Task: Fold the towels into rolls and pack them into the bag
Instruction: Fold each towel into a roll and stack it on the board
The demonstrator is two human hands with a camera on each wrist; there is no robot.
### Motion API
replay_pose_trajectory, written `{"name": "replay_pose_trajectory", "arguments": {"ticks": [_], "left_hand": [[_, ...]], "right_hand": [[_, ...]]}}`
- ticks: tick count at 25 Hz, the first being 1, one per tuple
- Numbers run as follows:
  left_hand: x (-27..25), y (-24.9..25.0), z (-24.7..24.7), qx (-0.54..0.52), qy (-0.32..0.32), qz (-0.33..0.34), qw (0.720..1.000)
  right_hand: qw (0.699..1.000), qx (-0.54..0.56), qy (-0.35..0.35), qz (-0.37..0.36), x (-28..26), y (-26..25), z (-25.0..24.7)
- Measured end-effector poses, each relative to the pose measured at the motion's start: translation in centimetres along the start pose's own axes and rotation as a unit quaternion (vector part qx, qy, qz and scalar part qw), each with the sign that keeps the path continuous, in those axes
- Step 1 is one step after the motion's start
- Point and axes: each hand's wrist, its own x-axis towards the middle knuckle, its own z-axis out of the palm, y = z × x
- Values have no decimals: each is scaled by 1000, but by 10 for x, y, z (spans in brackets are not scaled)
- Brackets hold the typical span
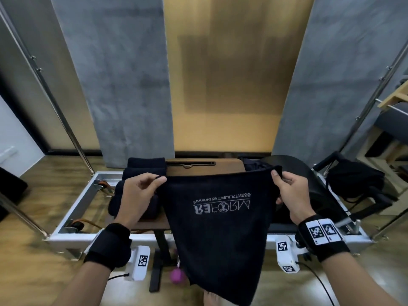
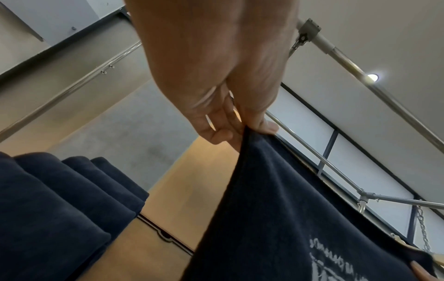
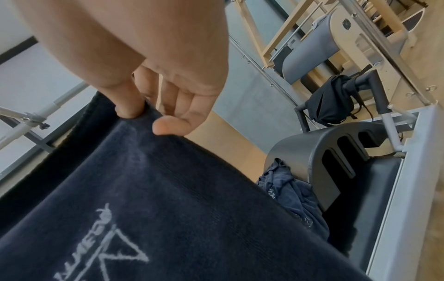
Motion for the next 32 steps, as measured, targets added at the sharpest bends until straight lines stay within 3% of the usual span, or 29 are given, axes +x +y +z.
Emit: {"name": "replay_pose_trajectory", "arguments": {"ticks": [2,7,11,14,19,25,29,32], "left_hand": [[23,-13,9,18,24,-1,1000],[91,-50,45,48,147,-96,983],[143,-91,88,-96,174,-249,948],[171,-129,114,-142,185,-312,921],[211,-192,146,-110,195,-349,910],[226,-237,178,-71,199,-402,891],[216,-235,185,-29,120,-397,909],[192,-221,179,-11,80,-344,936]], "right_hand": [[1000,-14,5,4,19,8,13],[994,-75,67,45,80,26,48],[989,27,24,141,136,41,86],[972,80,4,220,171,55,111],[953,82,-1,292,232,98,146],[928,61,-24,366,268,144,169],[938,70,12,340,264,153,170],[955,71,22,287,247,148,160]]}}
